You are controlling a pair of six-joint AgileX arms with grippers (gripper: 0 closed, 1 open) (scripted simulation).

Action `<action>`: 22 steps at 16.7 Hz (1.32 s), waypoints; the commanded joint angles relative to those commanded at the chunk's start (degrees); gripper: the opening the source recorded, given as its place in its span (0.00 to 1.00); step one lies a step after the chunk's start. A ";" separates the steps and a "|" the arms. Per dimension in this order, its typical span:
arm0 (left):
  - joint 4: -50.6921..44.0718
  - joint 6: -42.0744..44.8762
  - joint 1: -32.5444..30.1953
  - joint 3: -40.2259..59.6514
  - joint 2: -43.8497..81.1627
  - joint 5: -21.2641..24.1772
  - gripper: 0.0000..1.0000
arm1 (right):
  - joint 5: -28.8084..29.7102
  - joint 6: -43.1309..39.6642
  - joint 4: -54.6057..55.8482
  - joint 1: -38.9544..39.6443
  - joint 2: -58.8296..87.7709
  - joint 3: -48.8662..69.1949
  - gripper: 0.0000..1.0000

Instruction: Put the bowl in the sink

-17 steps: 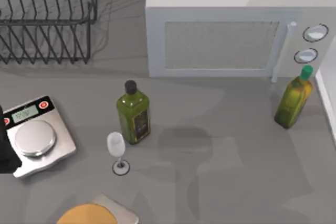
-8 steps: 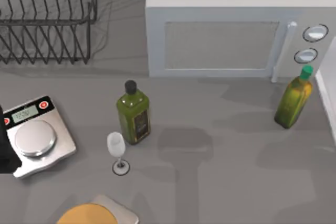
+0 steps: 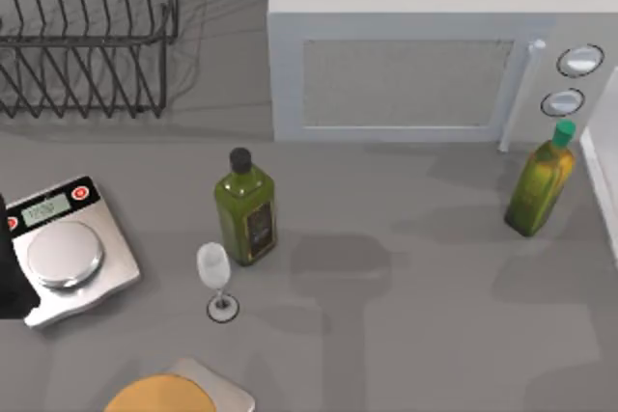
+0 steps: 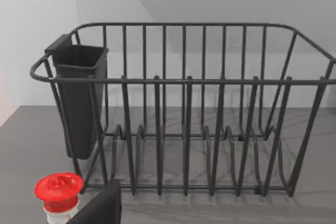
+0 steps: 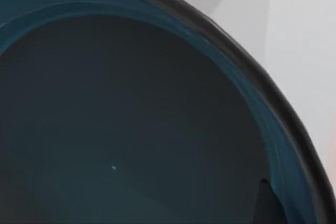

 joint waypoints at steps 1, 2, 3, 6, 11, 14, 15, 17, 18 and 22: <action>0.00 0.00 0.00 0.00 0.00 0.00 1.00 | 0.09 0.10 2.13 -0.18 2.06 -0.30 0.00; 0.00 0.00 0.00 0.00 0.00 0.00 1.00 | 0.14 0.20 4.70 -0.32 4.44 -0.66 0.00; 0.00 0.00 0.00 0.00 0.00 0.00 1.00 | 0.16 0.29 7.58 -0.40 7.03 -1.05 0.00; 0.00 0.00 0.00 0.00 0.00 0.00 1.00 | -0.03 0.41 17.67 -0.30 15.62 -2.29 0.00; 0.00 0.00 0.00 0.00 0.00 0.00 1.00 | -0.24 0.12 34.91 0.18 29.84 -4.17 0.00; 0.00 0.00 0.00 0.00 0.00 0.00 1.00 | 0.03 -0.26 41.73 0.22 35.75 -5.24 0.00; 0.00 0.00 0.00 0.00 0.00 0.00 1.00 | 0.13 -0.39 43.05 0.22 36.93 -5.53 0.00; 0.00 0.00 0.00 0.00 0.00 0.00 1.00 | 0.20 -0.49 43.94 0.21 37.72 -5.75 0.00; 0.00 0.00 0.00 0.00 0.00 0.00 1.00 | 0.20 -0.49 43.94 0.21 37.72 -5.75 0.00; 0.00 0.00 0.00 0.00 0.00 0.00 1.00 | 0.20 -0.49 43.94 0.21 37.72 -5.75 0.15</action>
